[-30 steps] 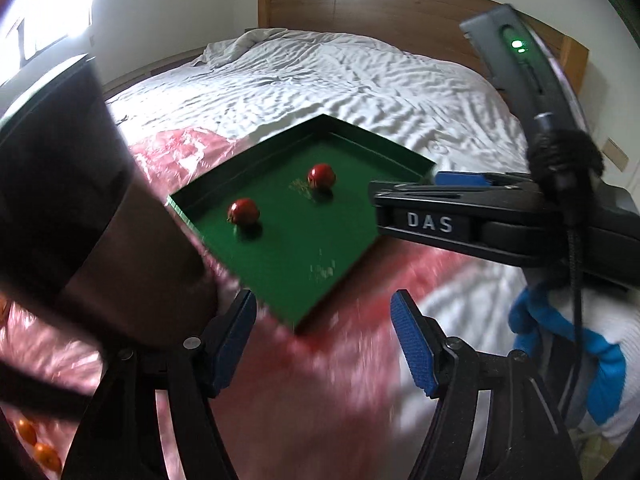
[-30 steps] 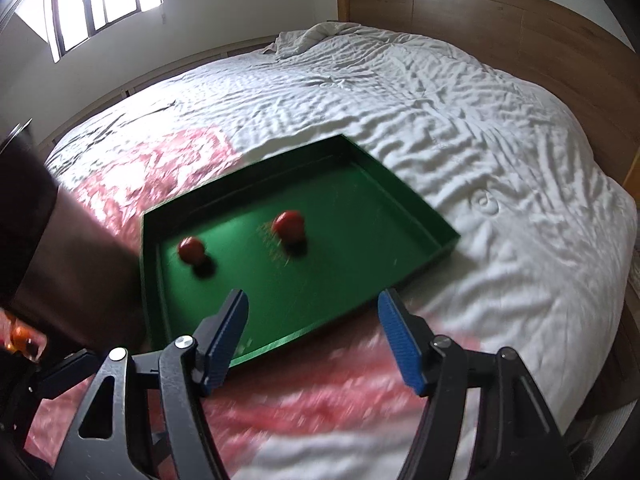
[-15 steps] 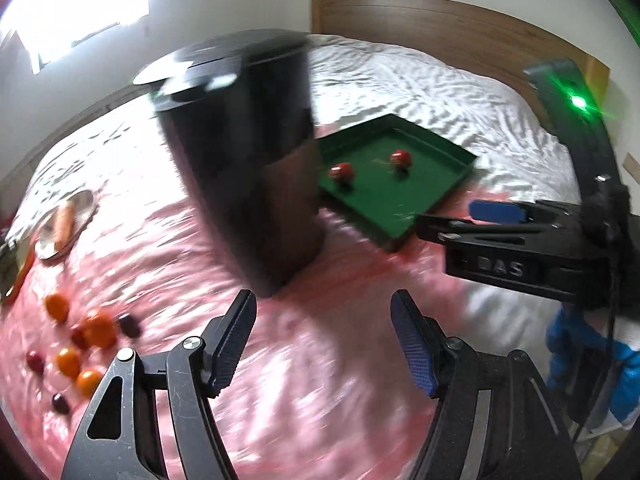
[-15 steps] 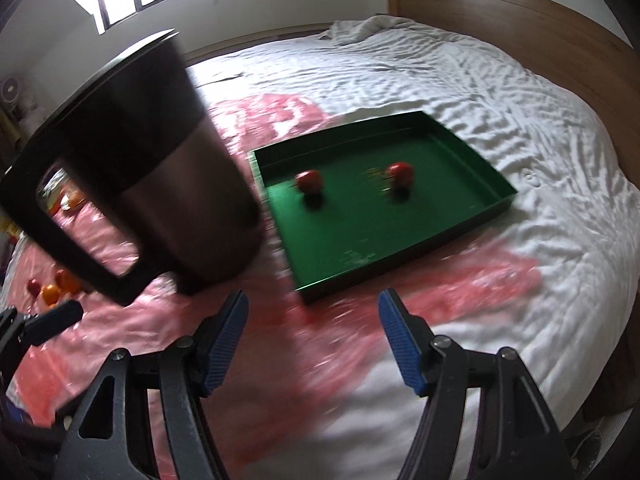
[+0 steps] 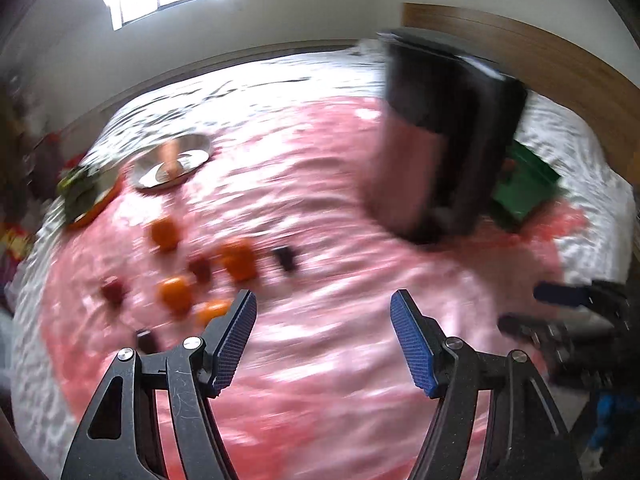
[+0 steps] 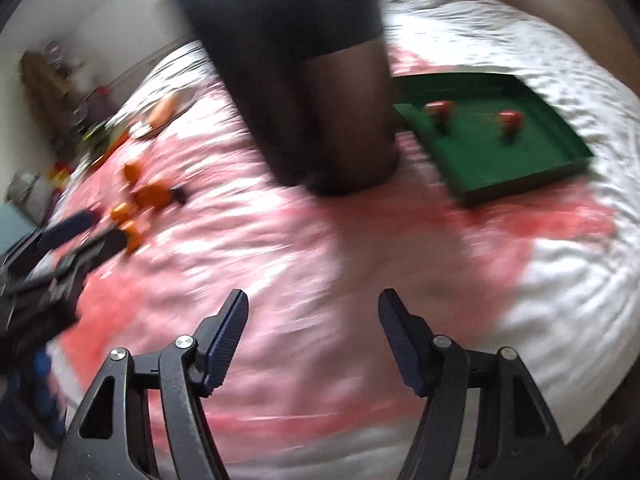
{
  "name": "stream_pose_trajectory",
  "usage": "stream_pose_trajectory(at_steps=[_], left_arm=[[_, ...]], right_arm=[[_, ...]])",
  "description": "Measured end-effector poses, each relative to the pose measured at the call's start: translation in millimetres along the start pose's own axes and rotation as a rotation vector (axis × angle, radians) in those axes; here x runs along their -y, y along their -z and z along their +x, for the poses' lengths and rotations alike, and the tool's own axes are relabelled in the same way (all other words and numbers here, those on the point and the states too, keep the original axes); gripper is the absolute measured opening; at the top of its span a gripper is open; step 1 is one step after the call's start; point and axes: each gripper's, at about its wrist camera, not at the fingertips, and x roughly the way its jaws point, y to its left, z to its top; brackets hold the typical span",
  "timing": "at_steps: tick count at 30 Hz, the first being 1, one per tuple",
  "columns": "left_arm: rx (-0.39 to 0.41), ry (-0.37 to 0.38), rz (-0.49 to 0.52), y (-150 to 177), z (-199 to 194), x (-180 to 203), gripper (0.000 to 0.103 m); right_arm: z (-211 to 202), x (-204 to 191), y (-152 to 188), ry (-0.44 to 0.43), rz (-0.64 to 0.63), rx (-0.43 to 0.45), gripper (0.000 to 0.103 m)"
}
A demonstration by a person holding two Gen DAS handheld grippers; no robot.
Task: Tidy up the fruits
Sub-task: 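Move both open tools back to the remaining fruit, then close the left tool on a dark plum while the right tool grasps another plum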
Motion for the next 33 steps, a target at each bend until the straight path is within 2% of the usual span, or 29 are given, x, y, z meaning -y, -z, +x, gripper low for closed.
stream_pose_trajectory(at_steps=[5,12,14,21,28,30,33], left_arm=[[-0.028,-0.099,-0.084,14,-1,-57,0.064],[-0.045,-0.178,-0.194,24,8,-116,0.064],[-0.061,-0.182,-0.214,28,14,-129,0.064],[-0.110,-0.186,-0.282,39,35,-156,0.059],[-0.137,-0.164,-0.322,44,55,-167,0.056],[-0.147,-0.157,-0.328,45,60,-168,0.052],[-0.164,-0.156,-0.340,48,70,-171,0.047]], right_arm=[[13,-62,-6,-0.104,-0.137,-0.011,0.103],[37,-109,-32,-0.158,-0.207,-0.005,0.103],[45,-116,-39,-0.159,-0.232,-0.007,0.103],[75,-128,-63,-0.143,-0.258,-0.014,0.086],[102,-135,-87,-0.133,-0.286,-0.009,0.084],[109,-136,-90,-0.136,-0.286,-0.013,0.084],[120,-136,-95,-0.143,-0.281,-0.020,0.074]])
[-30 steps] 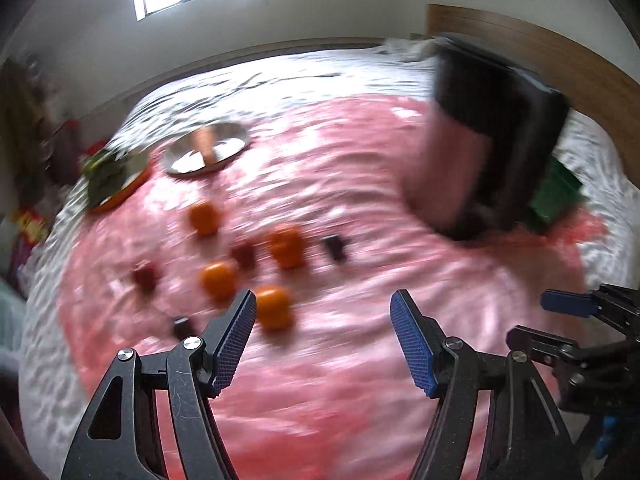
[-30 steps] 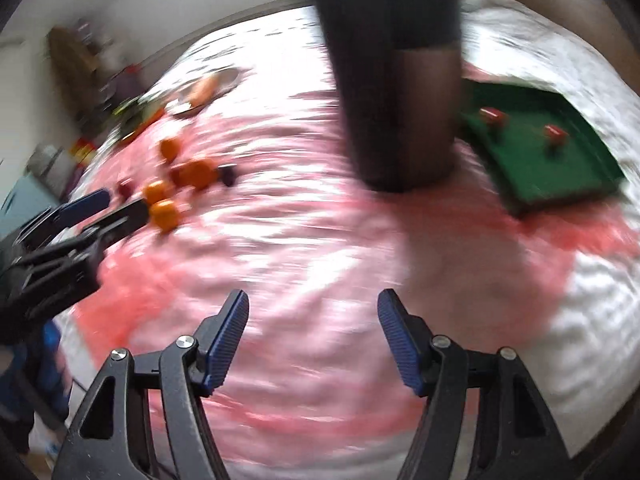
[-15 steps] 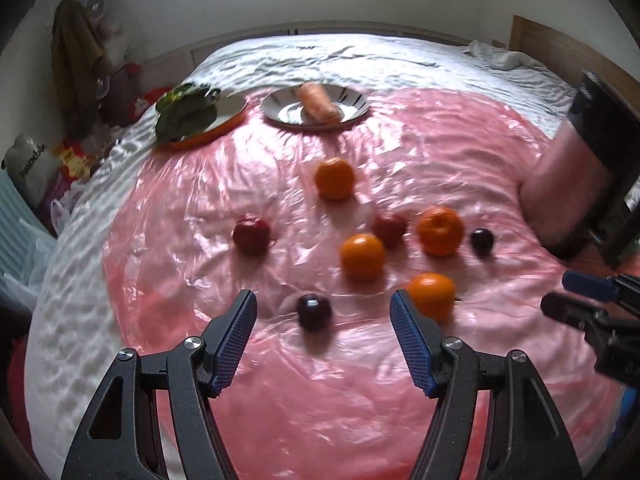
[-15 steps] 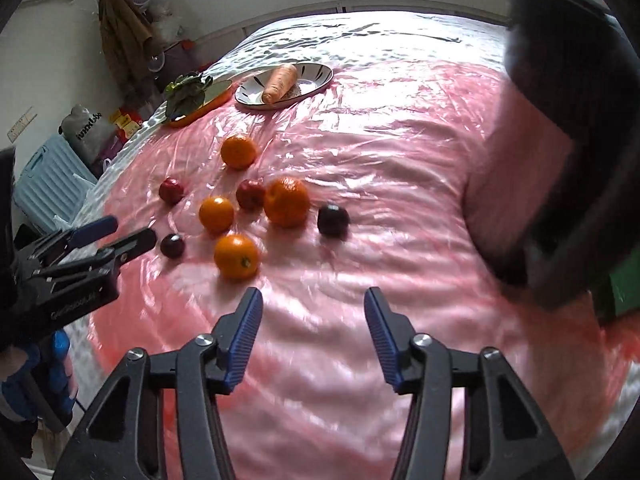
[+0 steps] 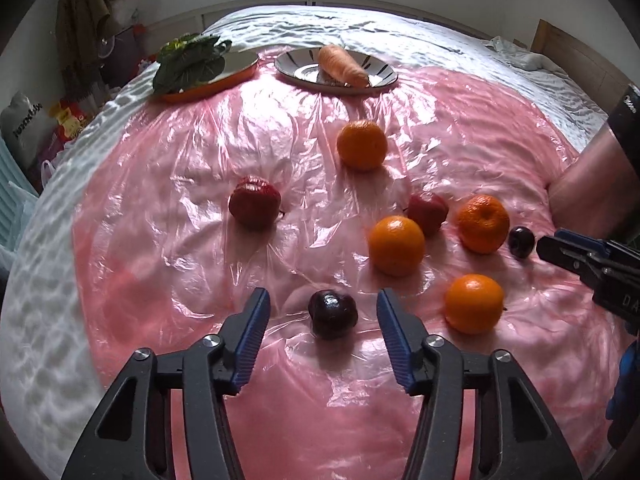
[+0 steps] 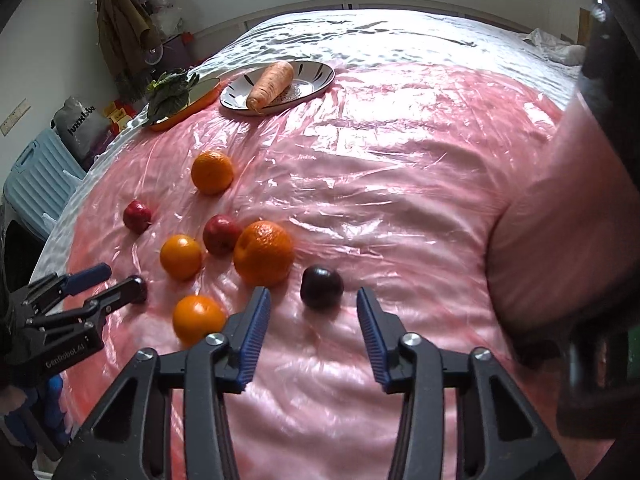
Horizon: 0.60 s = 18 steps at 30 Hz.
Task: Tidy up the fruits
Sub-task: 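Close the left tool on a dark plum while the right tool grasps another plum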
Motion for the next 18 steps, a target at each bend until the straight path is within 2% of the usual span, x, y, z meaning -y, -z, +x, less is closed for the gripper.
stream_pose_trajectory(at_steps=[1,3,8,14,18], left_arm=[[-0.005,0.000,-0.004,0,2,0,0.046],[-0.015,0.002,-0.014,1,6,-2,0.043],[-0.028,0.011,-0.021,2,12,-3,0.039],[-0.036,0.027,-0.023,2,17,-2,0.035],[-0.042,0.030,-0.029,3,20,-4,0.033]], right_arm=[[3,1,-1,-0.003,0.002,-0.001,0.072],[10,3,-3,-0.015,0.014,-0.009,0.063],[23,7,-5,-0.024,0.029,-0.025,0.057],[31,8,-7,-0.013,0.026,-0.042,0.057],[36,8,-6,-0.009,0.023,-0.058,0.048]])
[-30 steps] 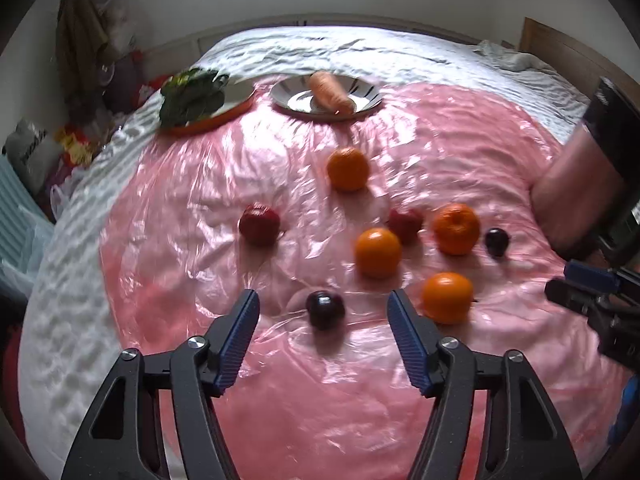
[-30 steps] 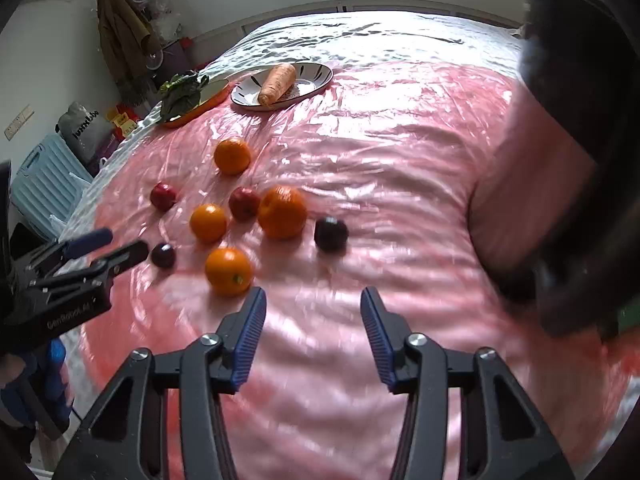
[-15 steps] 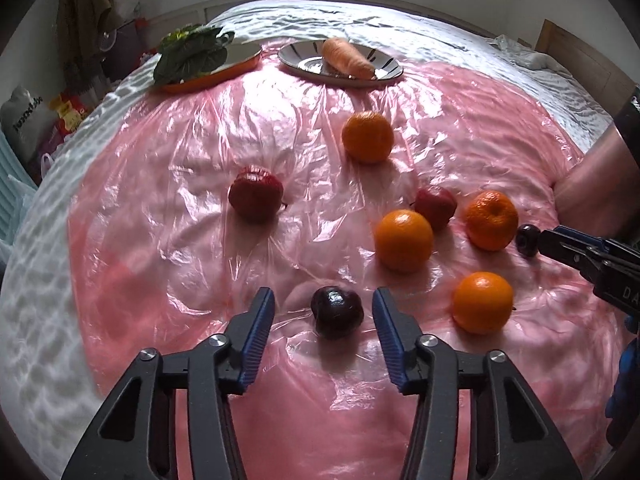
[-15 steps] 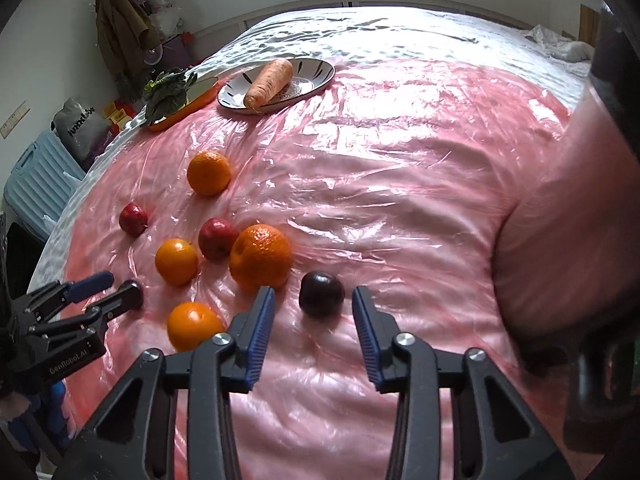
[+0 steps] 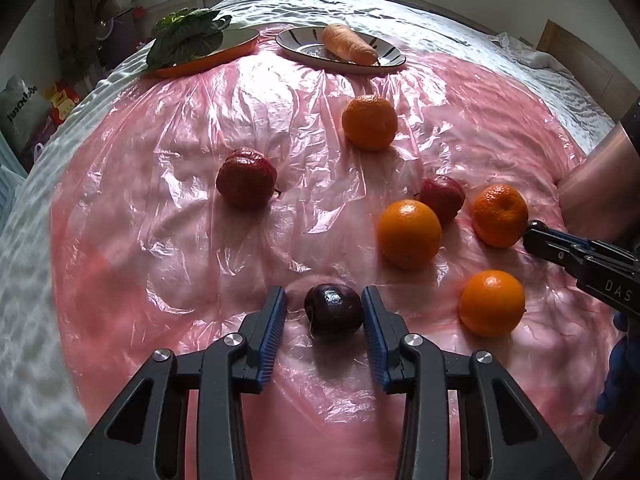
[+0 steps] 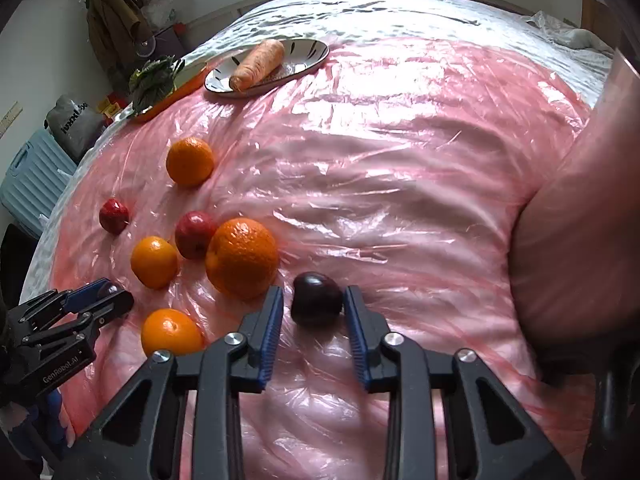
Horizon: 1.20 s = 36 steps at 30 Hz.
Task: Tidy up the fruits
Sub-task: 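Close the left tool on a dark plum while the right tool grasps another plum, then carry both dark plums to the green tray and lower them beside the apples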
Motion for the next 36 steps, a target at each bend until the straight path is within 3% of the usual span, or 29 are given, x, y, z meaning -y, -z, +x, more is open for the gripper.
stream_pose_trajectory(at_steps=[5,22,28,36], left_arm=[[0.001,0.012,0.009,1,-1,1,0.024],[0.024,-0.009,0.016,-2,-26,5,0.024],[0.025,-0.022,0.039,-1,-41,15,0.024],[0.010,0.015,0.096,7,-57,44,0.024]], right_arm=[[5,1,1,-0.005,0.000,-0.010,0.042],[-31,-2,2,-0.045,0.005,0.051,0.042],[-48,-8,13,-0.064,-0.002,0.045,0.042],[-74,-10,41,-0.095,-0.002,0.021,0.042]])
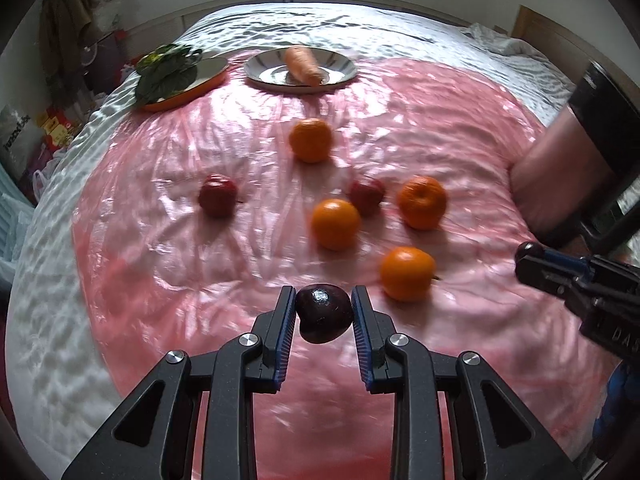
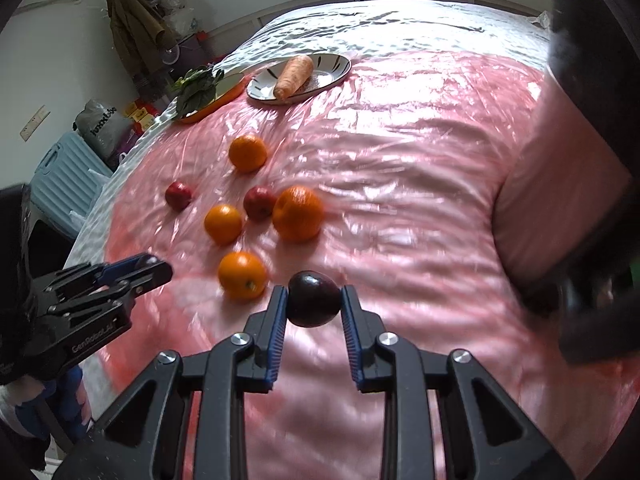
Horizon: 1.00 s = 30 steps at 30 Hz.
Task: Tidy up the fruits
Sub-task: 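Carry both dark plums to the green tray and lower them beside the apples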
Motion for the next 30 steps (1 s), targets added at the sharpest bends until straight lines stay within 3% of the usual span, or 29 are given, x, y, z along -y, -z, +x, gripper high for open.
stream_pose_trajectory(at_steps=[10,22,30], left_arm=[[-0.042,0.070,0.136,14,-13,69,0.024],[-0.083,0.271,0.374,45,-31,212,0.024],[-0.074,0.393,0.475,40,-38,308,0.024]], right_arm=[[-38,25,46,0.000,0.055,-0.040,0.042],[-103,138,91,0.176,0.238,-0.021,0.041],[-144,216,96,0.271,0.333,0.044,0.041]])
